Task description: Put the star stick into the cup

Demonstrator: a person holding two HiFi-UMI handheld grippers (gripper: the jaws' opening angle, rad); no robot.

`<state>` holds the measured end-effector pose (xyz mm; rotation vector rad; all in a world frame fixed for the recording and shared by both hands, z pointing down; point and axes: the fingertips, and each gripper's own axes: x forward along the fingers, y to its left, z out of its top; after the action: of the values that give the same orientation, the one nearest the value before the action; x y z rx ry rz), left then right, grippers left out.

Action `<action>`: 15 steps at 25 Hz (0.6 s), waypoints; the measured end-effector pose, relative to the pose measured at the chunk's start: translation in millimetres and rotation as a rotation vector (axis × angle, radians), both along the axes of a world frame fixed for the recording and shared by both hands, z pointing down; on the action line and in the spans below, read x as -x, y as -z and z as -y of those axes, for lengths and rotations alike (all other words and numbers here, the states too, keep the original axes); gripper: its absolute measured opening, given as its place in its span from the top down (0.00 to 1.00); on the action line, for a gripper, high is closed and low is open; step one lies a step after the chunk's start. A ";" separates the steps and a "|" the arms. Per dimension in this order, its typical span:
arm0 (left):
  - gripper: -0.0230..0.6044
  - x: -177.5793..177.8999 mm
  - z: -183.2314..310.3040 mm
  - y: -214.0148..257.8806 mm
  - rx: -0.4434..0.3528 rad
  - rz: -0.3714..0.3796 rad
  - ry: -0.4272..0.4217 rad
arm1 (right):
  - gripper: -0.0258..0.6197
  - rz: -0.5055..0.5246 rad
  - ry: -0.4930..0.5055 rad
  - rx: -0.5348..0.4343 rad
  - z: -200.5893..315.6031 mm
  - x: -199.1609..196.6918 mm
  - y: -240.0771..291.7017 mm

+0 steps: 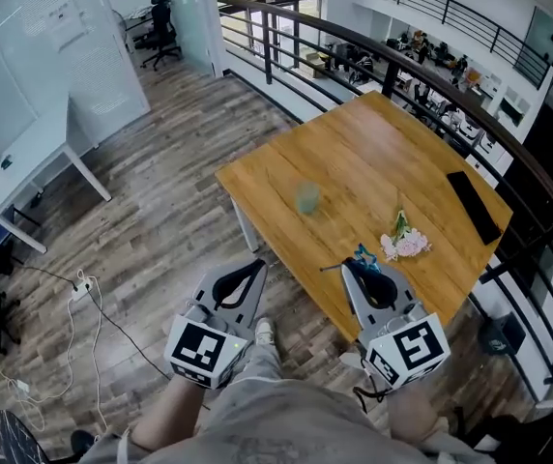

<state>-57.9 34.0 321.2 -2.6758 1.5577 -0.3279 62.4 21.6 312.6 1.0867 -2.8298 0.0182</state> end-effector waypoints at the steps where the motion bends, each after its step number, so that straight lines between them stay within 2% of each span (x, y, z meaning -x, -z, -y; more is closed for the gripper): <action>1: 0.94 3.8 10.0 -1.1 0.006 0.006 -0.007 | 0.90 0.000 -0.009 0.000 9.3 4.4 1.0; 15: 0.94 64.5 166.8 -6.2 0.041 0.004 -0.108 | 0.90 -0.046 -0.169 -0.012 162.3 47.6 5.3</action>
<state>-122.3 -132.8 327.4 -2.7749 1.4135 -0.3653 14.8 -140.6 307.3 1.3087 -2.6931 -0.0096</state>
